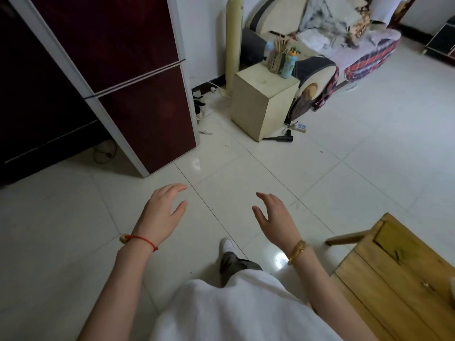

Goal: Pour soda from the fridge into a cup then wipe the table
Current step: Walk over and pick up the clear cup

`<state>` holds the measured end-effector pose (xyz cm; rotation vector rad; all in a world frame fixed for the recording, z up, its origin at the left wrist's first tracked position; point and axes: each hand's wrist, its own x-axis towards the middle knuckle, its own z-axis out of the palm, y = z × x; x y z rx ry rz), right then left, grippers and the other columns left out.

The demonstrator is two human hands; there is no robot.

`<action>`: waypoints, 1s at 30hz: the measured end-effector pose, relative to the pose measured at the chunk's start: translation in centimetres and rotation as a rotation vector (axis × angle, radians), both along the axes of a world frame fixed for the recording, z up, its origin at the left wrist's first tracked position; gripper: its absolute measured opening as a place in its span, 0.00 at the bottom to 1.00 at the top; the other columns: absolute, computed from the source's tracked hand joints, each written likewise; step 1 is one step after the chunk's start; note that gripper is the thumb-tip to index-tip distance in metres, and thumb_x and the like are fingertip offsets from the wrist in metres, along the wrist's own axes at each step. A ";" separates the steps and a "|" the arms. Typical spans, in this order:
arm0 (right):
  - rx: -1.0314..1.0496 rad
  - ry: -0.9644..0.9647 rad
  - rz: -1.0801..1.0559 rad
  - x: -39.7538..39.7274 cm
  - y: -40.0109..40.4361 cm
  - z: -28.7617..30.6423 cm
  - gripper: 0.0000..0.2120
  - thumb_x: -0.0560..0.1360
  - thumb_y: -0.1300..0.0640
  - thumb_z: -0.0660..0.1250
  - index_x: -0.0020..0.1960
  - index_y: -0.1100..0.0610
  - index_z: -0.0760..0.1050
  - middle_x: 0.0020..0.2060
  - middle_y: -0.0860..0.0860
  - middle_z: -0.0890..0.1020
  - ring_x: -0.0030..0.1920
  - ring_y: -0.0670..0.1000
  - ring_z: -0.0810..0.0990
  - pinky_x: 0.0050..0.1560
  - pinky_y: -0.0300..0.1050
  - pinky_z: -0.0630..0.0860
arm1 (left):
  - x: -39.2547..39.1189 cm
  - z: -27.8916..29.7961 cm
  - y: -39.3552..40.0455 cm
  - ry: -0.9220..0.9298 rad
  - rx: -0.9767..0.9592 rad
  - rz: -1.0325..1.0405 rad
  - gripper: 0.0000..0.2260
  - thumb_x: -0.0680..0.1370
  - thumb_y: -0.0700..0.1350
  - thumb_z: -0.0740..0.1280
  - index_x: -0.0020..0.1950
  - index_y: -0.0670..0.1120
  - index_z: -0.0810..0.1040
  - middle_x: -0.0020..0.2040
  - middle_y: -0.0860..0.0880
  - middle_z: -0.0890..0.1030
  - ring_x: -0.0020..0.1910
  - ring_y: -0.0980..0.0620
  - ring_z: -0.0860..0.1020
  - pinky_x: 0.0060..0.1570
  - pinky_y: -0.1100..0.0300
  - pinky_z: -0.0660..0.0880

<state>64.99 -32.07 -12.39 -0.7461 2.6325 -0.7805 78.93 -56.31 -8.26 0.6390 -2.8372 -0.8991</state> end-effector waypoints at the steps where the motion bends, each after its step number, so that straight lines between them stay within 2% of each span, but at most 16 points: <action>1: 0.001 0.003 0.007 -1.8 -1.0 0.3 0.21 0.81 0.52 0.61 0.71 0.59 0.68 0.65 0.55 0.75 0.68 0.55 0.71 0.70 0.46 0.65 | -1.7 0.3 -1.0 0.010 -0.003 0.011 0.17 0.79 0.42 0.66 0.68 0.46 0.74 0.65 0.49 0.76 0.66 0.50 0.71 0.65 0.63 0.64; 4: -0.002 0.028 0.031 -7.3 -4.2 1.3 0.21 0.81 0.51 0.60 0.72 0.58 0.68 0.66 0.54 0.75 0.69 0.54 0.70 0.71 0.46 0.65 | -6.6 1.3 -3.9 0.034 0.001 0.046 0.16 0.79 0.43 0.65 0.68 0.46 0.74 0.66 0.50 0.76 0.66 0.52 0.71 0.65 0.64 0.62; 9: -0.012 0.066 0.075 -15.5 -9.5 2.6 0.21 0.81 0.51 0.60 0.71 0.58 0.68 0.65 0.54 0.75 0.68 0.53 0.71 0.70 0.47 0.67 | -13.5 1.9 -8.5 0.070 0.005 0.081 0.17 0.79 0.42 0.66 0.68 0.46 0.74 0.66 0.50 0.76 0.66 0.51 0.72 0.66 0.61 0.65; 18: -0.008 0.052 0.083 -24.4 -16.1 2.5 0.21 0.81 0.51 0.59 0.72 0.57 0.67 0.66 0.53 0.75 0.68 0.53 0.70 0.70 0.45 0.66 | -23.4 1.5 -14.5 0.063 0.027 0.084 0.17 0.79 0.42 0.65 0.69 0.46 0.74 0.67 0.50 0.75 0.67 0.51 0.70 0.67 0.61 0.65; 22: 0.001 0.028 0.034 -28.6 -18.9 1.3 0.21 0.81 0.51 0.60 0.72 0.58 0.67 0.66 0.53 0.75 0.69 0.53 0.70 0.71 0.47 0.66 | -29.3 0.4 -18.0 0.063 0.026 0.024 0.17 0.79 0.41 0.67 0.68 0.46 0.75 0.65 0.49 0.76 0.66 0.50 0.71 0.66 0.61 0.65; 26: 0.008 0.018 -0.035 -33.9 -22.2 0.6 0.21 0.81 0.52 0.60 0.72 0.58 0.67 0.66 0.54 0.74 0.69 0.53 0.70 0.70 0.44 0.64 | -36.3 -0.1 -22.5 0.058 0.005 -0.057 0.16 0.78 0.40 0.68 0.66 0.44 0.76 0.64 0.48 0.77 0.64 0.50 0.72 0.64 0.64 0.64; 30: 0.000 0.041 -0.124 -39.9 -26.1 1.2 0.21 0.81 0.52 0.60 0.72 0.58 0.67 0.66 0.54 0.74 0.69 0.53 0.70 0.70 0.44 0.64 | -43.6 0.3 -27.4 0.058 -0.031 -0.161 0.17 0.77 0.40 0.68 0.65 0.45 0.76 0.63 0.48 0.78 0.63 0.48 0.73 0.66 0.59 0.67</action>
